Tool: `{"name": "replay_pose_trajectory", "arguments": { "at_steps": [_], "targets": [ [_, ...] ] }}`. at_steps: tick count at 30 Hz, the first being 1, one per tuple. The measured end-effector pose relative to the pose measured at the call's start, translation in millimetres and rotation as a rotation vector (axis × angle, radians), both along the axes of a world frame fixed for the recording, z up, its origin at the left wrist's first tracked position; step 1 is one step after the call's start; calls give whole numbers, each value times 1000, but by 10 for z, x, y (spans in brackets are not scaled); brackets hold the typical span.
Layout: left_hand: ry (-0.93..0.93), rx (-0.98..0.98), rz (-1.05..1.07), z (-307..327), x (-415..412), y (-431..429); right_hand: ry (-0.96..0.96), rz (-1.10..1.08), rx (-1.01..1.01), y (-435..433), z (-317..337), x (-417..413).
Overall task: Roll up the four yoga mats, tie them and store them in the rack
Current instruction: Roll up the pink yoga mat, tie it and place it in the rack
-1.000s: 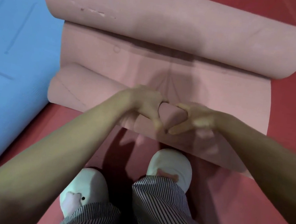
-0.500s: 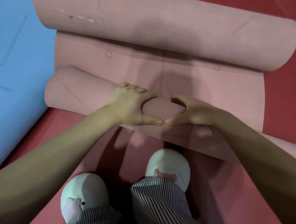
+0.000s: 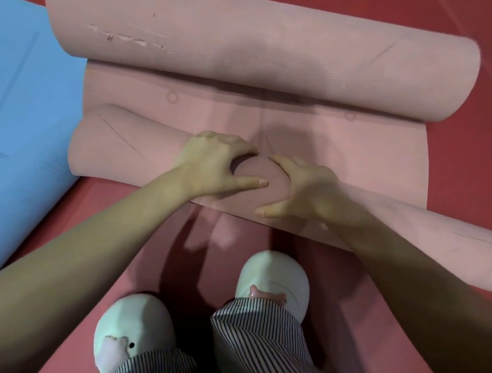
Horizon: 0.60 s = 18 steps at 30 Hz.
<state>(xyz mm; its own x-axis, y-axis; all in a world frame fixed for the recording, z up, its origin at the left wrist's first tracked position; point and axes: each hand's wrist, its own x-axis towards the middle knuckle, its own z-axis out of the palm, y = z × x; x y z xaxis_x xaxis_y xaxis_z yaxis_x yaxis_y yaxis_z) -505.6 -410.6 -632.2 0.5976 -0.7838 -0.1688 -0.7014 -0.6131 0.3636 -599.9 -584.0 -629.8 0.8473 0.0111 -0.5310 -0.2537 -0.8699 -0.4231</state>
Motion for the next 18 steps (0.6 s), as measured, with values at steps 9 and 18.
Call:
{"name": "replay_pose_trajectory", "arguments": {
  "at_steps": [9,18],
  "targets": [
    [-60,301,-158,86,12,-44,50,-56,117,-178,34,171],
    [35,310,-163,168,89,-195,140,-59,183,-309,52,212]
  ]
}}
